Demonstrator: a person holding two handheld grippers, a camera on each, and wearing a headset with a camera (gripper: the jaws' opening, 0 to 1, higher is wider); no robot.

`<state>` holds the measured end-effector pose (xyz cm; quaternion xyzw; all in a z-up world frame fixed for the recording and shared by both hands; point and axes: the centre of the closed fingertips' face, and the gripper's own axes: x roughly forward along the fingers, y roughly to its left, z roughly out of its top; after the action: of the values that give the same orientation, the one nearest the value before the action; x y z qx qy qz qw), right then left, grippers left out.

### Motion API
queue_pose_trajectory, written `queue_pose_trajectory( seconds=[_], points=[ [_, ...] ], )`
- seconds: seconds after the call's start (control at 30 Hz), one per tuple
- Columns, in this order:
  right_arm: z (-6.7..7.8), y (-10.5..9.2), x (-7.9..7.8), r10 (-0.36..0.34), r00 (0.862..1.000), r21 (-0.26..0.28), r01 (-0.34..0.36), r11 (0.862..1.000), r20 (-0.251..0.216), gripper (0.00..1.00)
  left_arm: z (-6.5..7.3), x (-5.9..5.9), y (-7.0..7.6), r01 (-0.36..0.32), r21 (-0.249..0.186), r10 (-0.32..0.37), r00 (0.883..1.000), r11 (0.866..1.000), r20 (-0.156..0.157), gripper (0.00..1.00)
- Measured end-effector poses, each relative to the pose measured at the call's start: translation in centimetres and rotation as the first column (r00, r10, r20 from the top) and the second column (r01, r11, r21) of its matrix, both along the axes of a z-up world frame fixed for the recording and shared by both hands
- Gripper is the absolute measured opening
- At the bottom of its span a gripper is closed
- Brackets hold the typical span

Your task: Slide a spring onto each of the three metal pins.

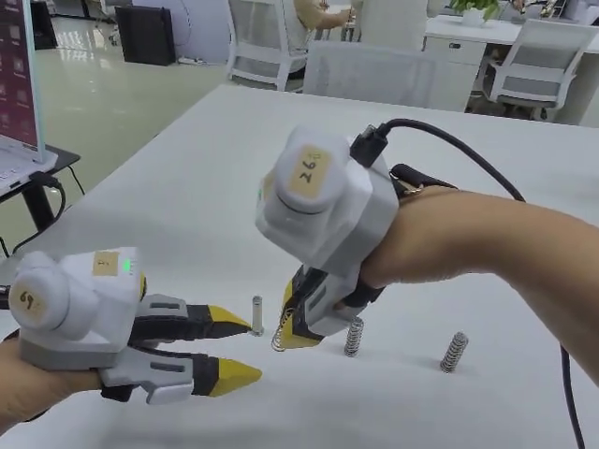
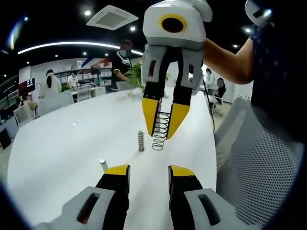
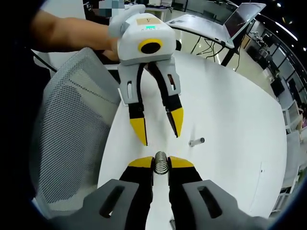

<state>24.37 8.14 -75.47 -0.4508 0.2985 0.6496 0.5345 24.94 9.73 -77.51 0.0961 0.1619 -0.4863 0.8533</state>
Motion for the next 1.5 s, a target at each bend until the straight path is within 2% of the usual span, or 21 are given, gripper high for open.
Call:
queue_pose_trajectory(
  seconds=[0.1, 0.43, 0.77, 1.07, 1.27, 1.5],
  points=[
    [0.0, -0.1, 0.1, -0.001, 1.0, -0.003, 0.001, 1.0, 0.002, 0.09, -0.1, 0.0, 0.5, -0.027, -0.003, 0.027, 1.0, 1.0, -0.008, 0.3],
    [0.0, -0.2, 0.2, 0.0, 1.0, -0.009, 0.0, 1.0, 0.007, 0.09, 0.0, -0.3, 2.0, -0.098, -0.017, 0.098, 0.995, 0.995, -0.002, 0.37],
    [0.0, -0.3, 0.4, 0.004, 1.0, -0.016, -0.003, 1.0, 0.012, 0.09, -0.6, -0.8, 2.9, -0.159, -0.029, 0.159, 0.987, 0.987, -0.019, 0.48],
    [0.4, -0.2, 1.0, 0.009, 1.0, -0.029, -0.009, 1.0, 0.02, 0.09, -1.2, -1.4, 3.4, -0.191, -0.036, 0.19, 0.981, 0.981, -0.033, 0.54],
    [0.3, -0.2, 1.3, 0.02, 1.0, -0.058, -0.019, 0.998, 0.02, 0.09, -1.4, -1.6, 3.5, -0.2, -0.042, 0.198, 0.979, 0.979, -0.038, 0.55],
    [0.3, 0.4, 2.5, 0.025, 0.999, -0.077, -0.024, 0.997, 0.021, 0.09, -1.5, -1.5, 3.6, -0.207, -0.051, 0.206, 0.978, 0.977, -0.034, 0.56]
  ],
)
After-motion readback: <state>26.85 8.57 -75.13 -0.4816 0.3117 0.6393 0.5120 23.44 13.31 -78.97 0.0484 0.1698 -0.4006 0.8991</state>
